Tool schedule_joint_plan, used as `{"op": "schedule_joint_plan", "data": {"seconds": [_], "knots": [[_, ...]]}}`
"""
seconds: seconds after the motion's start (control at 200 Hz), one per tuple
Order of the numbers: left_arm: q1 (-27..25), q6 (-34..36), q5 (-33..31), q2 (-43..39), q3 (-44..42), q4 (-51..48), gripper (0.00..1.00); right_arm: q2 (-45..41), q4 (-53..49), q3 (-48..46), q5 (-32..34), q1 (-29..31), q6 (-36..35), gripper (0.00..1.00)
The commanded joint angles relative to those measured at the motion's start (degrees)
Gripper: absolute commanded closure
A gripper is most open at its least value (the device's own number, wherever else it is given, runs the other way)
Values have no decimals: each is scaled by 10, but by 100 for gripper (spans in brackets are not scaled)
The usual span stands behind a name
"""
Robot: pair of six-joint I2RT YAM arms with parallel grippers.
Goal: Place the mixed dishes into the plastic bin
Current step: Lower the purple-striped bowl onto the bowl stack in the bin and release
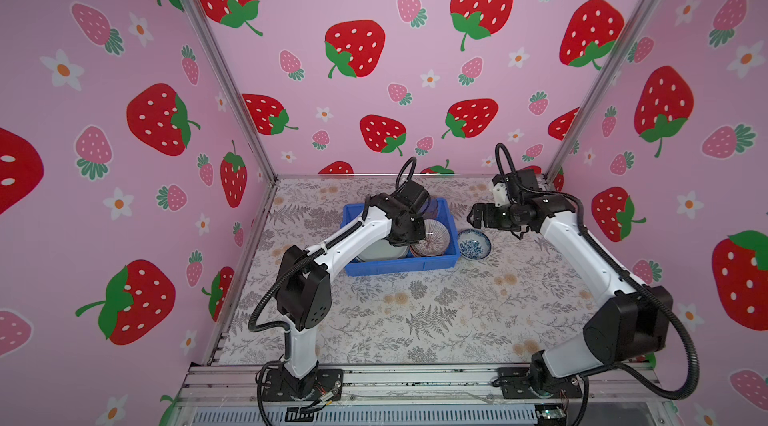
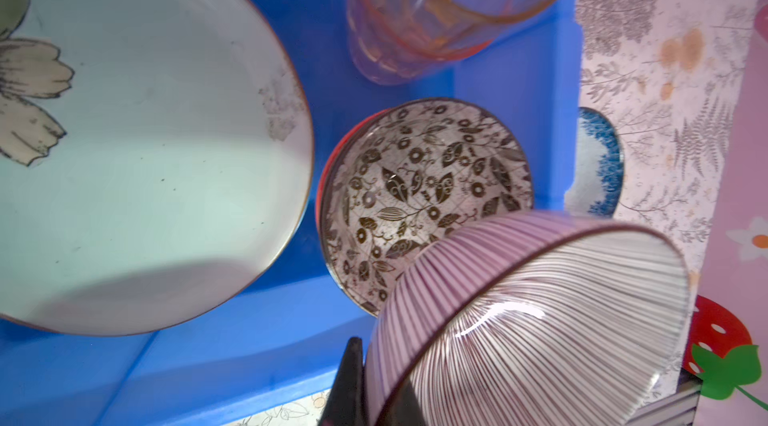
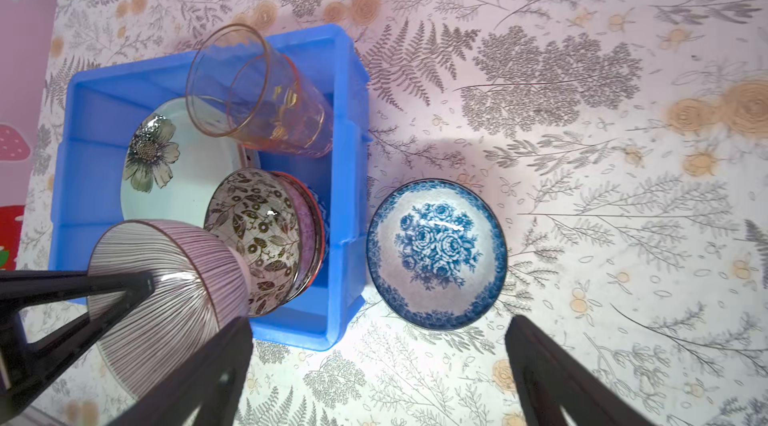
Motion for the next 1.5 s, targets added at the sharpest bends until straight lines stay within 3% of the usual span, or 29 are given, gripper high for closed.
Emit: {"op": "schedule_joint_plan", "data": {"seconds": [0.0,0.935,1.156,1.496], "knots": [[11,-9,6,-25,-14,20,100,-18,12,-21,-6,-7,4,2],[24,-22,59,54,25,66,100,2,30,-56,-38,-34,-9,2],[24,-21,62,58,25,67,82,7,34,-63,-41,-38,-10,2],[24,-23,62,56,12,70,79,10,39,-74,-44,-42,-12,2]]}}
